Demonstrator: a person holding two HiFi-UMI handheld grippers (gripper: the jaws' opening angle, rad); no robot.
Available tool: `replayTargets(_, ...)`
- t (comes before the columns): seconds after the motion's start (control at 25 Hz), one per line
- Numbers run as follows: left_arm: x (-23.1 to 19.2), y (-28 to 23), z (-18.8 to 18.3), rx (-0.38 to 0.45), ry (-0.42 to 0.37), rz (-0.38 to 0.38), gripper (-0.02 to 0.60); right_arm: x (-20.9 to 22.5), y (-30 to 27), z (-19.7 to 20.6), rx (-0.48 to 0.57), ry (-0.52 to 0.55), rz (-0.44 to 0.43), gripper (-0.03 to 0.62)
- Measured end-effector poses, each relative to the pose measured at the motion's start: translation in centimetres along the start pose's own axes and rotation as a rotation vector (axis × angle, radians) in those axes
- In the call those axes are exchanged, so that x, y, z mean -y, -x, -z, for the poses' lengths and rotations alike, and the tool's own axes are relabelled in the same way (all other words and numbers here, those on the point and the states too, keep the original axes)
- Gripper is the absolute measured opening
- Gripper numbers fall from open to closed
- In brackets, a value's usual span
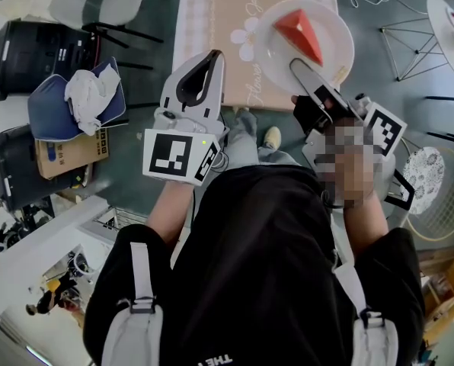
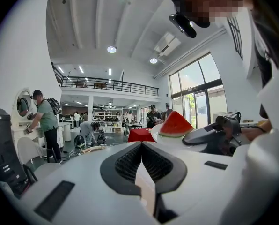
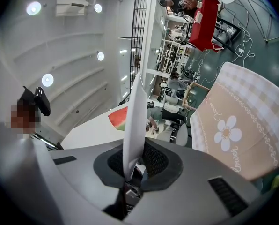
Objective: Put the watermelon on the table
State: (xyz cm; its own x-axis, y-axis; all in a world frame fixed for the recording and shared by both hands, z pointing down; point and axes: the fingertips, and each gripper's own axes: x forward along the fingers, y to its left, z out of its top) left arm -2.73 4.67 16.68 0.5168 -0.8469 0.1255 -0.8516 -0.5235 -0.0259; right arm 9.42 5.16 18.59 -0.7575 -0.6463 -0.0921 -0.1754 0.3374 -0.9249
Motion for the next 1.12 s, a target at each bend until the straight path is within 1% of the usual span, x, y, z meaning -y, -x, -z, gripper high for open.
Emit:
replayTargets(0.4,0.5,-0.8,1.0,-0.007,-0.014,0.03,0.011,1.0,0.2,0.1,0.013,-0.016,-0.014,0.029)
replayTargets(0.64,-4.5,-4.2,0.0,-0.025,0.02,0.043,0.011,1.7,-5.4,-2.2,-0.001,-0.033,0.023,0.029)
replayTargets(1.12,-7.8,-8.1,-0.2,-0.032,0.037,0.073,0.011,2.8,-8.9,-4.5,0.008,-0.045,0.046,0.029)
